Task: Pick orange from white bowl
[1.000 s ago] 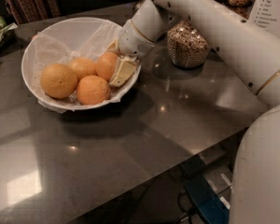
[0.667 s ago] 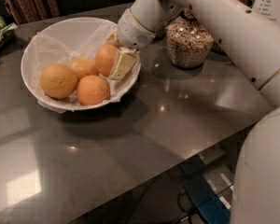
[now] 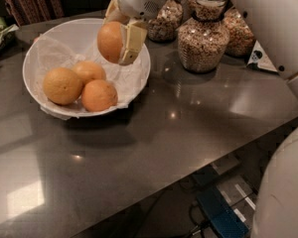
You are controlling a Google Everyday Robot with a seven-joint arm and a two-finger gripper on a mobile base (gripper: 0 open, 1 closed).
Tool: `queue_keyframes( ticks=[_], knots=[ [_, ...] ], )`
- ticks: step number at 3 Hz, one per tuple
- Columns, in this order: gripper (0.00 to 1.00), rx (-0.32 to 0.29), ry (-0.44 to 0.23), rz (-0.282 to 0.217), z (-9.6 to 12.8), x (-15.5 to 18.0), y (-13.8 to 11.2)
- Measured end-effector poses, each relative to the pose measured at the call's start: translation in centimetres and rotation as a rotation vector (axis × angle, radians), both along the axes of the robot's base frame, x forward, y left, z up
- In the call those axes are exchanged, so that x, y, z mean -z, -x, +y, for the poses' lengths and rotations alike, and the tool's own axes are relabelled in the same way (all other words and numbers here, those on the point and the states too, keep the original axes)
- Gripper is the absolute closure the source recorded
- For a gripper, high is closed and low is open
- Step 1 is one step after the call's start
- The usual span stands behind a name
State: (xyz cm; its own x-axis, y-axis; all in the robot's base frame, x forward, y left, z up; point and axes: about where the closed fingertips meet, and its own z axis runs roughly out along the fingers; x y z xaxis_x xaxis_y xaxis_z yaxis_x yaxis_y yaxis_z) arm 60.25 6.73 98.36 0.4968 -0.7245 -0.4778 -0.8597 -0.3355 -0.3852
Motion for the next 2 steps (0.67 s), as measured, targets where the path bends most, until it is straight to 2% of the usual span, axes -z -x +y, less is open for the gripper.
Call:
queue_keyframes(
  ticks=[1, 2],
  knots=[
    [1.00, -0.074, -0.036, -0.010, 1.51, -0.86, 1.37],
    [1.00, -0.081, -0.040, -0.011, 1.69, -0.90, 1.47]
  ],
)
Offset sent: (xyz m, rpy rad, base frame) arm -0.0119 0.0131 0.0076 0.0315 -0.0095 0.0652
